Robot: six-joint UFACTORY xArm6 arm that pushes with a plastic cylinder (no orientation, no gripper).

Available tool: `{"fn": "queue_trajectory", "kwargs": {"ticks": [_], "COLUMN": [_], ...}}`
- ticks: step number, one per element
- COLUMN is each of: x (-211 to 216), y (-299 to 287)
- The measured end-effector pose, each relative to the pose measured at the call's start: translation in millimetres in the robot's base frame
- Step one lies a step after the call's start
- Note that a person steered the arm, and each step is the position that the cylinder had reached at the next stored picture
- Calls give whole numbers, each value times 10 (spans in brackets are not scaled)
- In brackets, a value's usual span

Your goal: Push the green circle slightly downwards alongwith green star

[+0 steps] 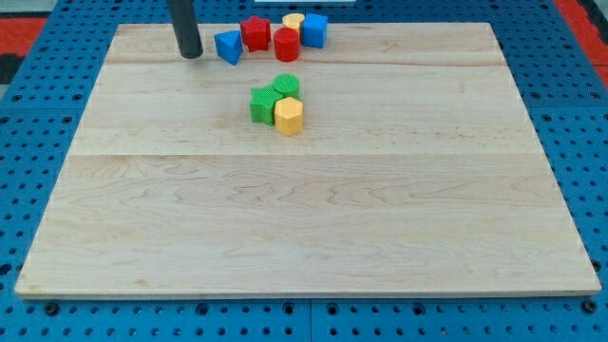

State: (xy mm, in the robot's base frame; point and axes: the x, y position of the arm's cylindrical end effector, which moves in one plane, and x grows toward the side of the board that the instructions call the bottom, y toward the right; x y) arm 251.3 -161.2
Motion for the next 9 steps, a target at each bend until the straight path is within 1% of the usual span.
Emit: {"fn": "queue_trajectory", "kwargs": {"ticks": [1, 3, 4, 5, 7, 8, 9], "x": [-117, -162, -124, 63, 215, 267, 141], "y": [89, 635, 531, 470, 520, 890, 1272]}}
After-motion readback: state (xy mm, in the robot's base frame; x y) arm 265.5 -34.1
